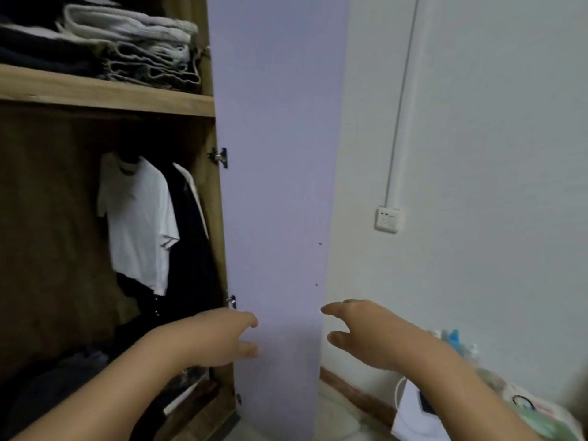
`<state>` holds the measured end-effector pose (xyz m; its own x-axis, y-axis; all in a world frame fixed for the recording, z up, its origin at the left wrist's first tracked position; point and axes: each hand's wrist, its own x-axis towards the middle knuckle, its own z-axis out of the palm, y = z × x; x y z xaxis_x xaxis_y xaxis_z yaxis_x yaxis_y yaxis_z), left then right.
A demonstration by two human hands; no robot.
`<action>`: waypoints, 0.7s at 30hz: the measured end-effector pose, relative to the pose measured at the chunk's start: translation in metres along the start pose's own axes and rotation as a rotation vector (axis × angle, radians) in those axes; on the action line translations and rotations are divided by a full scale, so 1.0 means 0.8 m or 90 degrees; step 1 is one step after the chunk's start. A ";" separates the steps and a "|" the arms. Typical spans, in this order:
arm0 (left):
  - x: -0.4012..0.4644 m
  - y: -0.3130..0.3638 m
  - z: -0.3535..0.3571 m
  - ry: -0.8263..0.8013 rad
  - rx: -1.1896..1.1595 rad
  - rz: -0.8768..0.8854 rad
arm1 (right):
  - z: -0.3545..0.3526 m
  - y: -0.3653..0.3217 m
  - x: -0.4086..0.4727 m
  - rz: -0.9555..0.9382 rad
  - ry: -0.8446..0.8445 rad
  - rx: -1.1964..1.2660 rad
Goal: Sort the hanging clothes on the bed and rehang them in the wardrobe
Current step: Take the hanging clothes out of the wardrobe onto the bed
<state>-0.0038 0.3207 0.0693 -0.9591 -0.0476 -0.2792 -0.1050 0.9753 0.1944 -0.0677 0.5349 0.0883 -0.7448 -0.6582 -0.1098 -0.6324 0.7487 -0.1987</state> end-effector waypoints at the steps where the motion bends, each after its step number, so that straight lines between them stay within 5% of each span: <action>1: -0.001 -0.019 -0.004 0.012 -0.014 -0.015 | 0.001 -0.013 0.017 -0.016 -0.001 0.002; 21: 0.102 -0.277 -0.122 0.265 -0.108 -0.266 | -0.040 -0.144 0.354 -0.283 0.023 0.051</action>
<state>-0.0845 0.0797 0.0954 -0.8466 -0.5318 0.0208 -0.5013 0.8100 0.3042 -0.2127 0.2647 0.1111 -0.4117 -0.9106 0.0369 -0.8752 0.3838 -0.2944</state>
